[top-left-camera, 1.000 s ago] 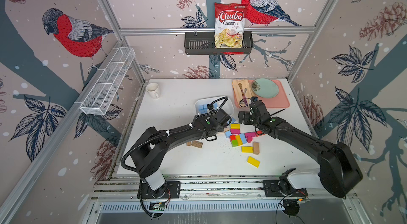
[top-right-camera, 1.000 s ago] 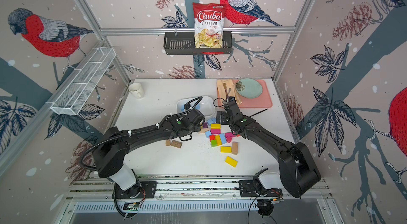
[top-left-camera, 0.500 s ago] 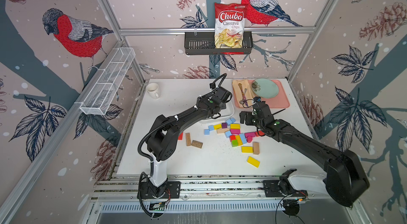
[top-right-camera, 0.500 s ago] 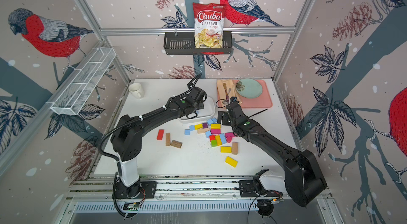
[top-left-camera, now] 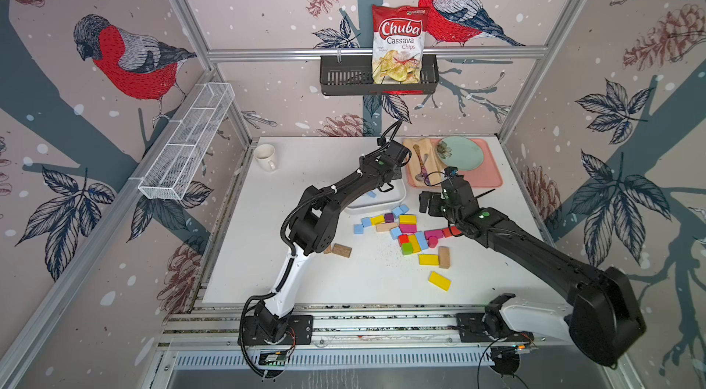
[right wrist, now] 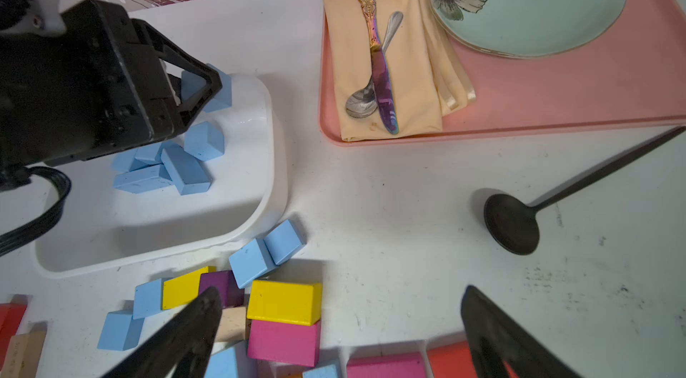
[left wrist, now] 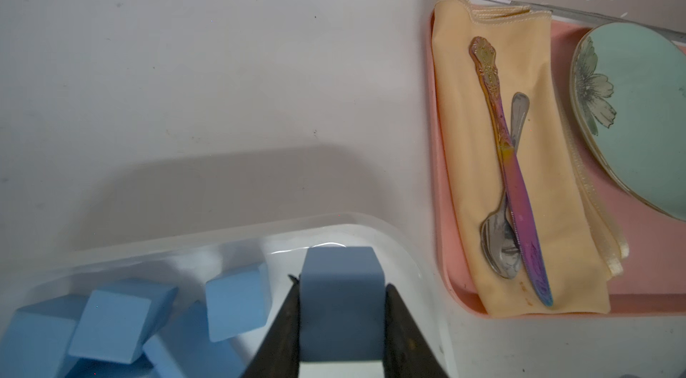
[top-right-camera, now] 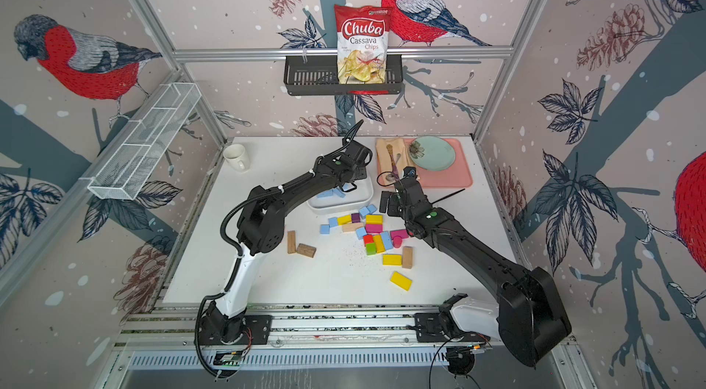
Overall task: Pick out the blue building blocks
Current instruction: Place the building block in the storage box.
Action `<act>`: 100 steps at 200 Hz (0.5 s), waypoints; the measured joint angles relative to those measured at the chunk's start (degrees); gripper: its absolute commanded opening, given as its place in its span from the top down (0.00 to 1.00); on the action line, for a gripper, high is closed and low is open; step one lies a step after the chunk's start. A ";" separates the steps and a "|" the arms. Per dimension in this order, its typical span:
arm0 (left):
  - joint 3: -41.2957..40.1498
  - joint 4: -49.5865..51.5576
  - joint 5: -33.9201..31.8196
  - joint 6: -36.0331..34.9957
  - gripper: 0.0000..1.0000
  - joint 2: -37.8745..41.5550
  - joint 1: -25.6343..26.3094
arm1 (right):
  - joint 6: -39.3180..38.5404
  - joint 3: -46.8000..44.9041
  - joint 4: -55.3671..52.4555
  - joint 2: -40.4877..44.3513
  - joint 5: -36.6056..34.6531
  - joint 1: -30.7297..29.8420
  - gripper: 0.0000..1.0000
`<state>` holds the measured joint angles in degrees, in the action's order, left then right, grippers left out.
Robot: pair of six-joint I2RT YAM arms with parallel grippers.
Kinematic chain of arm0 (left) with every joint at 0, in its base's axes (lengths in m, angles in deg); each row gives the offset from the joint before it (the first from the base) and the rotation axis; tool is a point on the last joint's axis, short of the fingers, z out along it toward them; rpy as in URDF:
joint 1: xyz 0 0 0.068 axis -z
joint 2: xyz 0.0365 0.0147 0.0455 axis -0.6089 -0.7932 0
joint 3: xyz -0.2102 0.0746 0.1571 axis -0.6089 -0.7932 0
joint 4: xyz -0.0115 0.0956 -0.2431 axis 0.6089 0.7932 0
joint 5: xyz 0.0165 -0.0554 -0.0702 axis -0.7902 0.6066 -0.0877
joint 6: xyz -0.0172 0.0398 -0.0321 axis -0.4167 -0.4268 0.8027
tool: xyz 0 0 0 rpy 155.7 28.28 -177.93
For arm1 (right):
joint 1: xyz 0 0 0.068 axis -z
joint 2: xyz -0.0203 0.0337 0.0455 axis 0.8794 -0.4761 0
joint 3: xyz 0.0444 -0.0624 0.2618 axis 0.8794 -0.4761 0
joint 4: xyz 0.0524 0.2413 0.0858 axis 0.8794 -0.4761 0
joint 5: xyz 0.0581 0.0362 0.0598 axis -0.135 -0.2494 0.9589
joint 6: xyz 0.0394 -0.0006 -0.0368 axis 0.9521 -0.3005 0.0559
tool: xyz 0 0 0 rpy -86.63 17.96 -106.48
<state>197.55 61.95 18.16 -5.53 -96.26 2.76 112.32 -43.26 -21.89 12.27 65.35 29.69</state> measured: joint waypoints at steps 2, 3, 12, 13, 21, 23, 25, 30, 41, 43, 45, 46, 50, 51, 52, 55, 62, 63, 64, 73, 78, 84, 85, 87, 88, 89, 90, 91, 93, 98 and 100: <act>0.07 0.00 0.07 0.00 0.90 -0.17 -0.02 | 0.02 0.00 -0.07 0.02 0.00 0.00 0.01; 0.09 0.00 0.11 0.00 0.90 -0.22 -0.04 | 0.02 0.00 -0.09 0.02 0.00 0.00 0.01; 0.15 0.31 0.33 0.07 0.90 -0.81 -0.09 | 0.02 -0.07 -0.13 0.13 -0.15 0.02 0.00; 0.15 0.35 0.35 0.07 0.90 -0.83 -0.09 | 0.02 -0.09 -0.13 0.17 -0.15 0.02 0.00; 0.13 0.66 0.61 0.17 0.89 -1.09 -0.11 | 0.02 -0.15 -0.13 0.26 -0.22 0.04 0.00; 0.13 0.72 0.63 0.20 0.89 -1.14 -0.13 | 0.02 -0.17 -0.11 0.26 -0.24 0.07 0.01; 0.11 0.79 0.68 0.20 0.88 -1.18 -0.15 | 0.02 -0.20 -0.11 0.26 -0.26 0.07 0.01; 0.11 0.87 0.79 0.28 0.88 -1.22 -0.17 | 0.04 -0.24 -0.11 0.26 -0.35 0.07 0.00; 0.09 0.90 1.01 0.37 0.86 -1.38 -0.26 | 0.04 -0.37 -0.15 0.26 -0.37 0.13 0.00; 0.09 0.90 1.01 0.39 0.86 -1.40 -0.28 | 0.04 -0.37 -0.15 0.26 -0.37 0.13 0.01; 0.09 0.90 1.01 0.39 0.85 -1.46 -0.28 | 0.04 -0.39 -0.15 0.26 -0.37 0.13 0.01; 0.09 0.90 1.01 0.39 0.85 -1.51 -0.31 | 0.04 -0.39 -0.15 0.26 -0.37 0.15 0.01; 0.09 0.90 1.01 0.39 0.84 -1.60 -0.33 | 0.04 -0.39 -0.15 0.24 -0.37 0.15 0.01; 0.07 0.90 1.01 0.39 0.84 -1.64 -0.33 | 0.04 -0.39 -0.15 0.24 -0.37 0.15 0.01; 0.07 0.90 1.01 0.39 0.84 -1.66 -0.33 | 0.04 -0.39 -0.15 0.22 -0.37 0.15 0.01; 0.07 0.90 0.98 0.39 0.83 -1.77 -0.33 | 0.04 -0.39 -0.15 0.20 -0.37 0.15 0.01; 0.04 0.90 0.98 0.39 0.82 -2.05 -0.37 | 0.04 -0.39 -0.13 0.13 -0.37 0.15 0.01; 0.04 0.90 0.98 0.39 0.82 -2.10 -0.37 | 0.04 -0.39 -0.13 0.13 -0.37 0.15 0.01; 0.02 0.90 0.98 0.39 0.82 -2.14 -0.37 | 0.04 -0.39 -0.13 0.13 -0.37 0.15 0.01; 0.00 0.92 0.98 0.42 0.80 -2.51 -0.42 | 0.04 -0.39 -0.13 0.04 -0.37 0.17 0.01; 0.00 0.96 0.98 0.44 0.79 -2.71 -0.46 | 0.04 -0.39 -0.13 0.00 -0.37 0.17 0.01; 0.00 0.96 0.98 0.44 0.79 -2.93 -0.48 | 0.04 -0.39 -0.13 -0.07 -0.37 0.17 0.00; 0.00 0.96 0.98 0.44 0.78 -2.95 -0.48 | 0.04 -0.39 -0.13 -0.07 -0.37 0.17 0.01; 0.00 0.96 0.98 0.46 0.78 -3.02 -0.50 | 0.04 -0.39 -0.13 -0.09 -0.37 0.17 0.01; 0.00 0.96 0.98 0.46 0.78 -3.04 -0.52 | 0.04 -0.39 -0.13 -0.11 -0.37 0.17 0.01; 0.00 0.96 0.98 0.46 0.78 -3.06 -0.52 | 0.04 -0.39 -0.13 -0.13 -0.37 0.17 0.01; 0.00 0.96 0.98 0.46 0.78 -3.10 -0.52 | 0.04 -0.39 -0.13 -0.13 -0.37 0.17 0.01; 0.00 0.98 0.98 0.46 0.77 -3.10 -0.55 | 0.04 -0.39 -0.13 -0.15 -0.37 0.17 0.01; -0.02 0.98 0.98 0.48 0.77 -3.15 -0.57 | 0.04 -0.39 -0.13 -0.17 -0.37 0.17 0.01; -0.02 1.01 0.98 0.50 0.75 -3.23 -0.59 | 0.04 -0.44 -0.13 -0.22 -0.37 0.17 0.01; -0.04 1.03 0.98 0.50 0.75 -3.30 -0.63 | 0.04 -0.44 -0.13 -0.22 -0.37 0.17 0.01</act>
<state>197.50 62.98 19.15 -5.02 -99.56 2.13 112.36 -43.70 -22.02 12.05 64.98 29.86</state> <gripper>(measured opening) 0.330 0.994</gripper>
